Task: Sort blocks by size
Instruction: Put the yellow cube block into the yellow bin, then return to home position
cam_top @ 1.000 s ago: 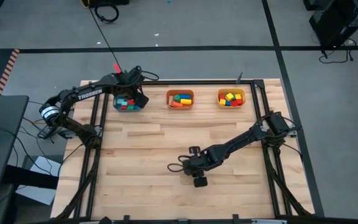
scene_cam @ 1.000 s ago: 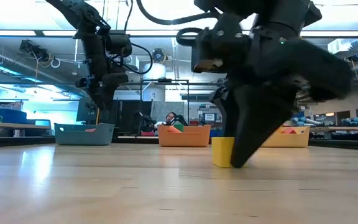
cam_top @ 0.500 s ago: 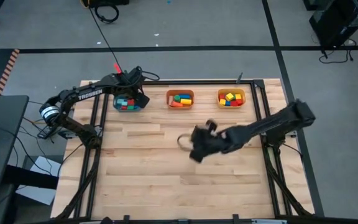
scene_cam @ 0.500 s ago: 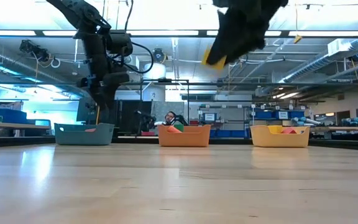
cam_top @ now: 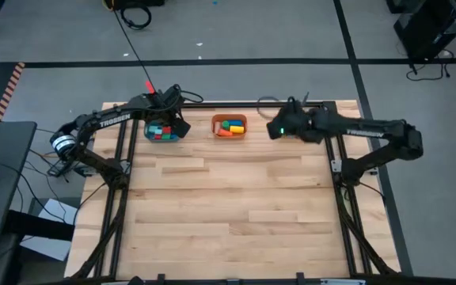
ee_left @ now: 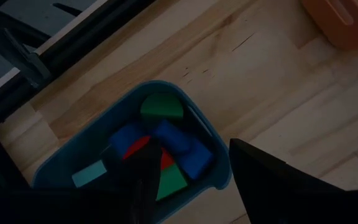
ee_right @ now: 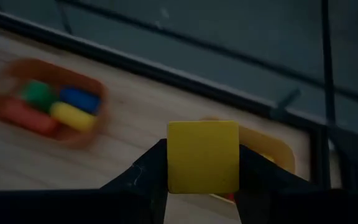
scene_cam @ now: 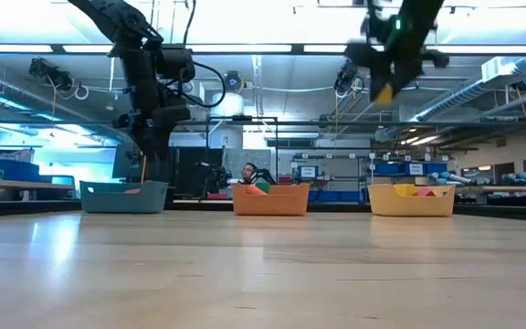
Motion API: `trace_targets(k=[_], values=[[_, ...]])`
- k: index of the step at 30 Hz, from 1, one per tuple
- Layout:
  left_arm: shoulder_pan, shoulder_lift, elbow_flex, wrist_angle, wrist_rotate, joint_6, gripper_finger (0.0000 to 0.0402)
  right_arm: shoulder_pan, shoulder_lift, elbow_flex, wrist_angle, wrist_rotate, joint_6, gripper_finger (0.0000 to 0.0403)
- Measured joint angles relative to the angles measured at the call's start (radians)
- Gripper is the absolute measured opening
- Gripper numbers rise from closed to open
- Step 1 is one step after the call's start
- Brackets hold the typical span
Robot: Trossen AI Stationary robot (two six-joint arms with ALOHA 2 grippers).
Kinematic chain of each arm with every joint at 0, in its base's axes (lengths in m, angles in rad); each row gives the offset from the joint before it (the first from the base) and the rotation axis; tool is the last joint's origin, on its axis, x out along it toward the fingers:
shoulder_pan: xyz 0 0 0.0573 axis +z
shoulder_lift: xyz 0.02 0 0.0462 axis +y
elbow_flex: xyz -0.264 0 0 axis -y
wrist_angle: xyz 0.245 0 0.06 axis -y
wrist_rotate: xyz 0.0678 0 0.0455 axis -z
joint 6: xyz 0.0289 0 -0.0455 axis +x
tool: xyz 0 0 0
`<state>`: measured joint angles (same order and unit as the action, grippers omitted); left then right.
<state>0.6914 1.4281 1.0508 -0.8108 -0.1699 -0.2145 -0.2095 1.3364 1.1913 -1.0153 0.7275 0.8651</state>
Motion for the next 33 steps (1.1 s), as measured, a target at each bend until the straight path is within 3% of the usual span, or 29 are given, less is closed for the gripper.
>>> trace_targets(k=[6, 12, 17, 25, 33], values=[[0.000, 0.000, 0.000, 0.010, 0.000, 0.000, 0.0198, -0.268, 0.003, -0.133, 0.183, -0.257, -0.116, 0.0146], [0.000, 0.000, 0.000, 0.053, 0.001, 0.000, 0.0198, -0.450, 0.004, -0.270, 0.388, -0.453, -0.169, 0.0146], [0.000, 0.000, 0.000, 0.116, 0.002, 0.000, 0.0198, -0.511, 0.004, -0.321, 0.449, -0.494, -0.235, 0.0155], [0.000, 0.000, 0.000, 0.242, 0.003, 0.000, 0.0198, -0.515, 0.004, -0.324, 0.465, -0.496, -0.324, 0.0270], [0.000, 0.000, 0.000, 0.349, 0.004, -0.024, 0.0198, -0.515, 0.004, -0.324, 0.521, -0.496, -0.443, 0.0281]])
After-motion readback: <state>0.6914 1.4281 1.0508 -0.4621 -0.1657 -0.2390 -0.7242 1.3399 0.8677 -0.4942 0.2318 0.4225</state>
